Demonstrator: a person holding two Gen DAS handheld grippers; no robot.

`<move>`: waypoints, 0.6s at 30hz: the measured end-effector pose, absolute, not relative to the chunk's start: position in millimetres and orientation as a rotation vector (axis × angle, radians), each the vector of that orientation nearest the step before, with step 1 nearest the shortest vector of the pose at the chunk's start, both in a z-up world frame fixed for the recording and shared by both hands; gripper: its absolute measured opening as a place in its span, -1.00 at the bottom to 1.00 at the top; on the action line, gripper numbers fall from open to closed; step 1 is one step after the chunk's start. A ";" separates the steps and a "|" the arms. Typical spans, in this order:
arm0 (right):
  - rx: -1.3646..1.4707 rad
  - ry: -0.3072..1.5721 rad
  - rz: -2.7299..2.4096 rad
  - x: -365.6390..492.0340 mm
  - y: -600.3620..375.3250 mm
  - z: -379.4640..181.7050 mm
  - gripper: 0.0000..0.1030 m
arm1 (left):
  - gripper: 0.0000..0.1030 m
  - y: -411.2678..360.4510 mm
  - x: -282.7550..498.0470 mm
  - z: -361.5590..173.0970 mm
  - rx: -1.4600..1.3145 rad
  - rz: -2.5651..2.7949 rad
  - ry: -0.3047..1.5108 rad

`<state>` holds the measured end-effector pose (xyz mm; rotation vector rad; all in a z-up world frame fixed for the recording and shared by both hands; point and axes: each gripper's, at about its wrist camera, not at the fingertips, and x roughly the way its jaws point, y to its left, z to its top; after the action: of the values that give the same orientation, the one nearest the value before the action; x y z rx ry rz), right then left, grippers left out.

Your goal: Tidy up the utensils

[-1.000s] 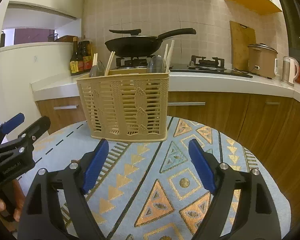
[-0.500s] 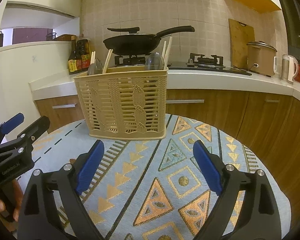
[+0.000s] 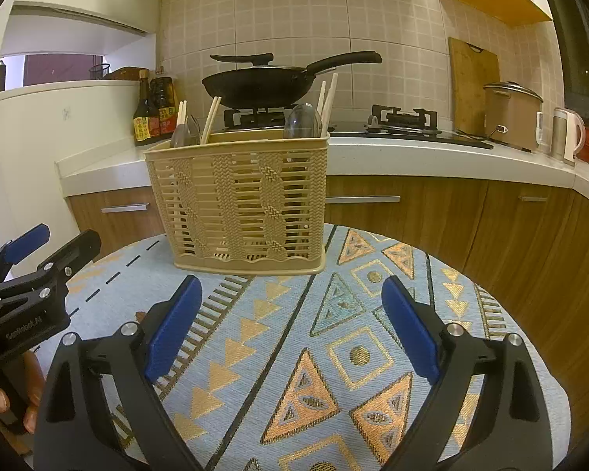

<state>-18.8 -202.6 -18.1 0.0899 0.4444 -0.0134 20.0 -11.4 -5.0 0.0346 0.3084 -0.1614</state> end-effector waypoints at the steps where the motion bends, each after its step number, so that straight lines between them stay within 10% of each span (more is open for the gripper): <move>1: 0.089 0.445 -0.013 -18.8 -202.7 -17.9 0.72 | 0.85 -11.3 19.8 -5.0 0.034 -0.162 0.308; 18: 0.069 0.442 -0.015 -19.2 -199.9 -17.6 0.73 | 0.85 -12.2 19.0 -4.2 0.038 -0.162 0.308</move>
<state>-19.2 -199.9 -17.6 0.0695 0.4423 -0.0153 19.0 -12.2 -4.2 0.0385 0.3081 -0.1623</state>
